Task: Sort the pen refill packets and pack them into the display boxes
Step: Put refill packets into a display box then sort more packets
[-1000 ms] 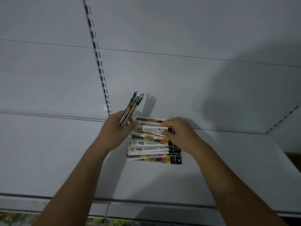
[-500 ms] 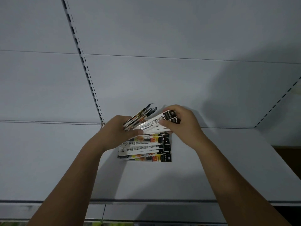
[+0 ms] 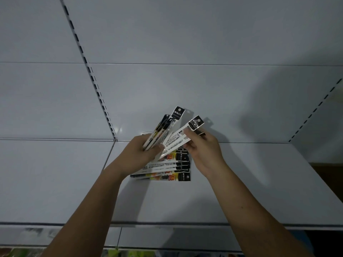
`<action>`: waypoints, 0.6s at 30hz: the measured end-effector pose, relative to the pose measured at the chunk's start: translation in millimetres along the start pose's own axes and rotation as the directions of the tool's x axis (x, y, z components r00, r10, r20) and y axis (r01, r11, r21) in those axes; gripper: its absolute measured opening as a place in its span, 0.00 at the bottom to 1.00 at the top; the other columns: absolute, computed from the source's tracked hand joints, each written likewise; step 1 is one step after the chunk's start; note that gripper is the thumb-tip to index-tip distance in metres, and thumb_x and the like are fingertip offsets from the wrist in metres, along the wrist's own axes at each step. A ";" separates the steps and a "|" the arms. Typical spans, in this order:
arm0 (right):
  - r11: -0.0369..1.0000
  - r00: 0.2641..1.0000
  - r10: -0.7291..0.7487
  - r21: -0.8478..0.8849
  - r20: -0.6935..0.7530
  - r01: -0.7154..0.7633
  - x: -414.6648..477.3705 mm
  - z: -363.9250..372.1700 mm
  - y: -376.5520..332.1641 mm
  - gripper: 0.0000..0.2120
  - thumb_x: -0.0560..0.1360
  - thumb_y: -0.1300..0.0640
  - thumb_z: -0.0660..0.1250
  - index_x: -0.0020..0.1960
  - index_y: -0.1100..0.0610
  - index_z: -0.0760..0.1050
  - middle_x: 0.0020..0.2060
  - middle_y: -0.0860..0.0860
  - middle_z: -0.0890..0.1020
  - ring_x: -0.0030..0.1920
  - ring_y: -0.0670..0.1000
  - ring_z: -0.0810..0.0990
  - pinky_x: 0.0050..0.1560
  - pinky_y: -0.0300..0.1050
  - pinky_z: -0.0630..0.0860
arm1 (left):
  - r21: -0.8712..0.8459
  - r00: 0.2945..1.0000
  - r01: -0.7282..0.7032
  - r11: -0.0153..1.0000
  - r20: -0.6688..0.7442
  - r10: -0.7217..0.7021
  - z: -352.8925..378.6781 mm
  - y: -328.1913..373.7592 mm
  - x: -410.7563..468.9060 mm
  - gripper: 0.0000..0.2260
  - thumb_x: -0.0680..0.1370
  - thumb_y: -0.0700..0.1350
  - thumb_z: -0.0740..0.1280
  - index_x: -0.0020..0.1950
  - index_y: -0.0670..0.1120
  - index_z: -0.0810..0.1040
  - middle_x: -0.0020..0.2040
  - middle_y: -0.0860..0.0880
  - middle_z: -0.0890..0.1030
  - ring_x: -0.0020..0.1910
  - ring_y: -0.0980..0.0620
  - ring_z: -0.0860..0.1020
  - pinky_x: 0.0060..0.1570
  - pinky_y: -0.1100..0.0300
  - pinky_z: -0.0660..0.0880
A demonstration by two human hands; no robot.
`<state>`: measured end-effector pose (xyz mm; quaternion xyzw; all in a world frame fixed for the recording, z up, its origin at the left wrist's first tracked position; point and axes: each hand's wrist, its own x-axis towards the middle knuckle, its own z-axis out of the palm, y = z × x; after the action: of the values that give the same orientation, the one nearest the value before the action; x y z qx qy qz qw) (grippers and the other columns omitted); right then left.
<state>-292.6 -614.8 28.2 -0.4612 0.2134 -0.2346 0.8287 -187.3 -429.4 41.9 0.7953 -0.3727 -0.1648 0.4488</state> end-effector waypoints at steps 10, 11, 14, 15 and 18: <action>0.980 0.987 0.152 0.140 -0.053 -0.143 -13.0 22.6 16.8 0.13 0.83 0.56 0.68 0.59 0.67 0.80 0.54 0.63 0.86 0.55 0.61 0.86 0.61 0.63 0.81 | -0.256 0.985 0.164 0.953 -0.003 -0.171 20.2 15.8 -24.6 0.07 0.84 0.43 0.67 0.58 0.51 0.83 0.49 0.51 0.88 0.46 0.51 0.87 0.41 0.59 0.82; 0.978 0.985 0.163 0.143 -0.055 -0.154 -14.1 23.0 18.0 0.12 0.83 0.56 0.68 0.57 0.65 0.80 0.51 0.62 0.86 0.53 0.60 0.87 0.60 0.63 0.81 | -0.277 0.983 0.172 0.945 -0.011 -0.182 19.3 17.1 -30.5 0.07 0.84 0.43 0.66 0.59 0.50 0.83 0.49 0.50 0.88 0.45 0.50 0.88 0.39 0.59 0.82; 0.969 0.975 0.217 0.128 -0.048 -0.210 -18.9 28.0 21.0 0.13 0.83 0.51 0.68 0.52 0.62 0.81 0.44 0.56 0.87 0.38 0.54 0.86 0.47 0.57 0.85 | -0.265 0.976 0.183 0.947 -0.064 -0.207 14.2 18.4 -50.0 0.08 0.85 0.40 0.63 0.59 0.48 0.81 0.45 0.46 0.88 0.39 0.47 0.85 0.32 0.56 0.78; 0.962 0.969 0.244 0.140 -0.042 -0.236 -21.0 31.4 21.6 0.14 0.83 0.50 0.67 0.51 0.62 0.82 0.42 0.55 0.87 0.35 0.53 0.85 0.41 0.53 0.84 | -0.280 0.973 0.185 0.942 -0.082 -0.215 12.3 17.9 -56.6 0.08 0.85 0.39 0.62 0.59 0.46 0.80 0.44 0.44 0.87 0.38 0.45 0.84 0.31 0.55 0.76; 0.937 0.956 0.292 0.200 0.010 -0.288 -28.4 44.0 27.0 0.14 0.83 0.52 0.68 0.53 0.63 0.83 0.34 0.52 0.84 0.31 0.50 0.82 0.32 0.43 0.80 | -0.301 0.956 0.210 0.930 -0.134 -0.260 5.0 13.0 -78.5 0.09 0.85 0.37 0.61 0.60 0.43 0.79 0.45 0.43 0.87 0.35 0.44 0.81 0.31 0.56 0.72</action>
<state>-285.0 -556.4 30.0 -0.3372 0.2627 -0.1347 0.8940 -248.5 -378.4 44.3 0.7729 -0.2068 -0.2000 0.5656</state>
